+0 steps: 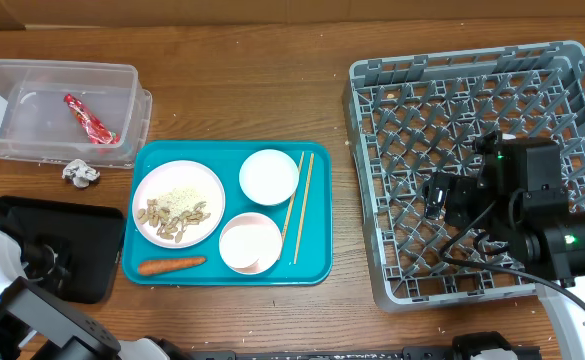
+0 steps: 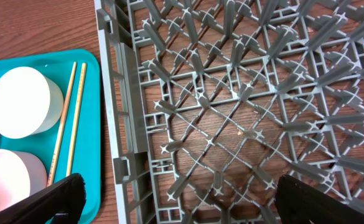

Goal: Sort waste into correct bins and load items into the dishwasher

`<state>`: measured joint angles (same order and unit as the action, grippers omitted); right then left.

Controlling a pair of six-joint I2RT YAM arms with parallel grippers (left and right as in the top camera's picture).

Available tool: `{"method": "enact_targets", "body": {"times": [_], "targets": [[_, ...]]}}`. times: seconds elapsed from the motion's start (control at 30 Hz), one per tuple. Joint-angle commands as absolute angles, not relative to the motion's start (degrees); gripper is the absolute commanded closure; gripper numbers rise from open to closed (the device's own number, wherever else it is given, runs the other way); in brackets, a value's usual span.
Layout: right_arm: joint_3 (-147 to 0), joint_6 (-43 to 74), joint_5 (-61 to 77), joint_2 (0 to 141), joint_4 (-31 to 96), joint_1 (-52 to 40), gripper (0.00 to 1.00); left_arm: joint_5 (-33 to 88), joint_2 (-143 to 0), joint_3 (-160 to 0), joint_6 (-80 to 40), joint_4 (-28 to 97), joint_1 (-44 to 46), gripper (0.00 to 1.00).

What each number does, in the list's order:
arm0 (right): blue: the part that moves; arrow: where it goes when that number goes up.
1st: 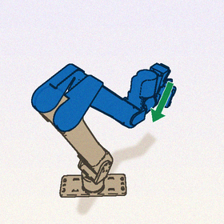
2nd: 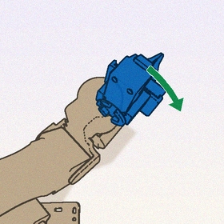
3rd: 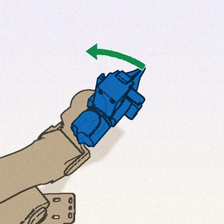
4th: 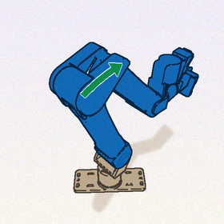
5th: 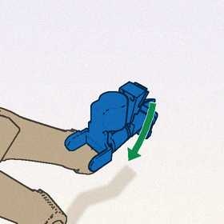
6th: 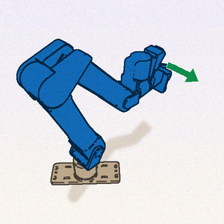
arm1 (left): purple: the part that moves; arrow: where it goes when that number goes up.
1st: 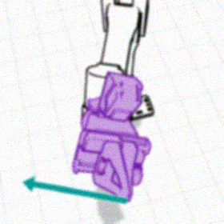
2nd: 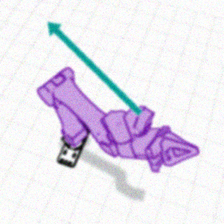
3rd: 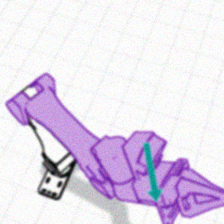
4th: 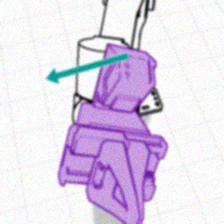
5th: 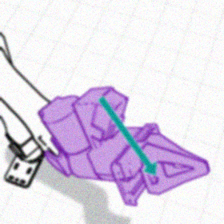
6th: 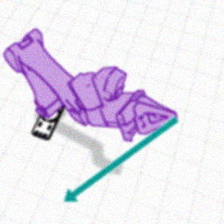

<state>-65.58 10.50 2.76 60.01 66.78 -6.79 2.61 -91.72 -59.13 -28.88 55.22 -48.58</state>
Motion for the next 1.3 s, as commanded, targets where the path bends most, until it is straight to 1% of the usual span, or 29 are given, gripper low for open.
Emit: {"method": "enact_targets", "body": {"times": [0.0, 0.03, 0.07, 0.13, 0.2, 0.23, 0.27, 0.37, 0.57, 0.67, 0.8, 0.9, 1.27], "targets": [[-67.2, 10.72, 3.07, 59.77, 66.35, -6.68, 0.0, 15.55, -90.11, -62.04, -25.65, 50.92, -47.92, 0.71], [-67.2, 10.72, 3.07, 59.77, 66.35, -6.68, 0.0, 18.59, -90.11, -62.11, -25.61, 47.9, -47.92, 0.7], [-67.2, 10.72, 3.07, 59.77, 66.35, -6.68, 0.0, 20.4, -90.13, -62.11, -25.12, 45.34, -47.88, 0.66], [-67.2, 10.72, 3.07, 59.77, 66.35, -6.68, 0.0, 21.45, -90.28, -62.11, -24.36, 39.9, -47.48, 0.52], [-67.2, 10.72, 3.07, 59.77, 66.37, -6.68, 0.0, 20.99, -90.41, -62.11, -24.43, 35.73, -46.83, 0.52], [-67.2, 10.72, 3.07, 59.77, 66.35, -6.68, 0.0, 21.04, -90.52, -62.11, -24.53, 33.87, -46.54, 0.49], [-67.2, 10.72, 3.07, 59.77, 66.32, -6.68, 0.0, 21.02, -90.65, -62.11, -24.86, 31.7, -45.98, 0.43], [-67.2, 10.72, 3.05, 59.77, 66.3, -6.68, 0.0, 20.01, -91.15, -62.08, -24.82, 28.29, -44.05, 0.39], [-67.2, 10.72, 3.07, 59.77, 66.15, -6.68, 0.0, 18.5, -94.17, -62.08, -25.02, 24.51, -40.56, 0.44], [-67.2, 10.72, 3.05, 59.77, 66.13, -6.68, 0.0, 15.14, -95.98, -62.08, -29.65, 24.8, -39.99, 0.46], [-67.2, 10.7, 3.05, 59.77, 66.11, -6.68, 0.0, 14.48, -98.19, -62.08, -33.76, 23.44, -39.72, 0.43], [-67.2, 10.72, 3.05, 59.77, 66.11, -6.68, 0.0, 14.61, -99.9, -62.08, -36.16, 21.89, -39.66, 0.44], [-67.2, 10.72, 3.07, 59.77, 66.11, -6.68, 0.0, 14.87, -105.27, -62.08, -36.47, 15.55, -38.59, 0.43]]}}
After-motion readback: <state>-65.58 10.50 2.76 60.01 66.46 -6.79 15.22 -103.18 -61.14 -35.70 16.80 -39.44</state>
